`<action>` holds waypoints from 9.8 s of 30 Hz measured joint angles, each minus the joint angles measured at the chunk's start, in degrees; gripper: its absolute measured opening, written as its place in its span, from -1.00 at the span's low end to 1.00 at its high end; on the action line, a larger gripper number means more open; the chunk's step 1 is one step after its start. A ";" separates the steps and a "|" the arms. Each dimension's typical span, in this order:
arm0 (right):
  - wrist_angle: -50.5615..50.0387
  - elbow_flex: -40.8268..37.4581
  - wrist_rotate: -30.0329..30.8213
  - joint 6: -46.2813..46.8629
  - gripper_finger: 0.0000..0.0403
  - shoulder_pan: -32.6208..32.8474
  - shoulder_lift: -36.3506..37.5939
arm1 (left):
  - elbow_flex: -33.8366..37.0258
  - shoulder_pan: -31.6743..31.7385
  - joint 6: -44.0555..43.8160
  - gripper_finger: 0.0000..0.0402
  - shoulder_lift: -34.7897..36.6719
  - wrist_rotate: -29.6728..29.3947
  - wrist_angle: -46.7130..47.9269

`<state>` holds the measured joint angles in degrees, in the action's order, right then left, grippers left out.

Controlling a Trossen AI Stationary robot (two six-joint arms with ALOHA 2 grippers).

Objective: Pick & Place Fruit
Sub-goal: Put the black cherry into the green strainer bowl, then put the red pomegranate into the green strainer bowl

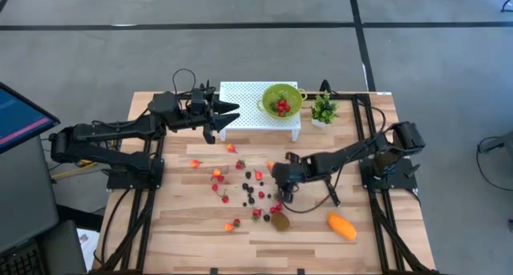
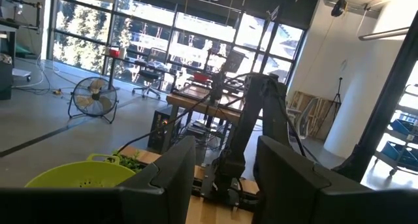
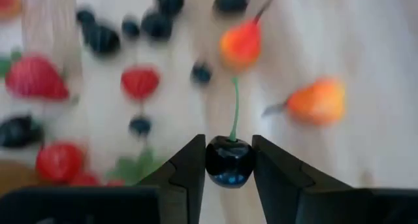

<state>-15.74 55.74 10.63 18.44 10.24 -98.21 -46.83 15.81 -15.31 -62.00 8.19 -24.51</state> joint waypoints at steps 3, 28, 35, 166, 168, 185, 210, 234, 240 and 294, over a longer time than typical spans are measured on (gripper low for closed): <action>-0.23 3.98 0.02 -5.68 -0.47 -2.43 0.00 | 0.00 0.00 0.00 -0.21 0.00 0.00 0.00; -39.56 46.50 0.20 -32.49 -0.49 -27.61 0.00 | 0.00 0.00 0.00 -0.21 0.00 0.00 0.00; -47.17 46.15 0.20 -32.50 -0.49 -34.16 0.00 | 0.00 0.00 0.00 -0.21 0.00 0.01 0.00; -21.91 -2.68 -1.62 18.12 0.35 -8.66 5.11 | 0.00 0.00 0.00 -0.21 0.02 0.02 -2.56; -18.39 -4.15 -1.83 18.19 0.35 -8.60 5.10 | 0.00 0.00 0.00 -0.21 0.02 0.01 -2.58; -11.18 -11.31 -3.25 18.96 0.35 -8.37 5.35 | 0.00 0.00 0.00 -0.21 0.02 0.00 -2.58; -5.68 -11.62 -3.06 19.09 0.35 -8.55 5.05 | 0.00 0.00 0.00 -0.21 0.02 0.00 -2.58; -5.84 -11.58 -3.08 17.57 0.03 -8.55 5.05 | 0.00 0.00 0.00 -0.21 0.02 0.02 -2.58; -5.84 -11.58 -3.06 17.55 -0.02 -8.53 5.05 | 0.00 0.00 0.00 -0.21 0.02 0.00 -2.58; -34.02 35.04 -3.26 -21.42 -0.07 -41.10 5.14 | 0.00 0.00 0.00 -0.21 0.02 0.01 -2.58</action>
<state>-49.76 90.78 7.38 -2.98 -30.86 -93.08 -46.83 15.81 -15.31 -61.98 8.20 -27.09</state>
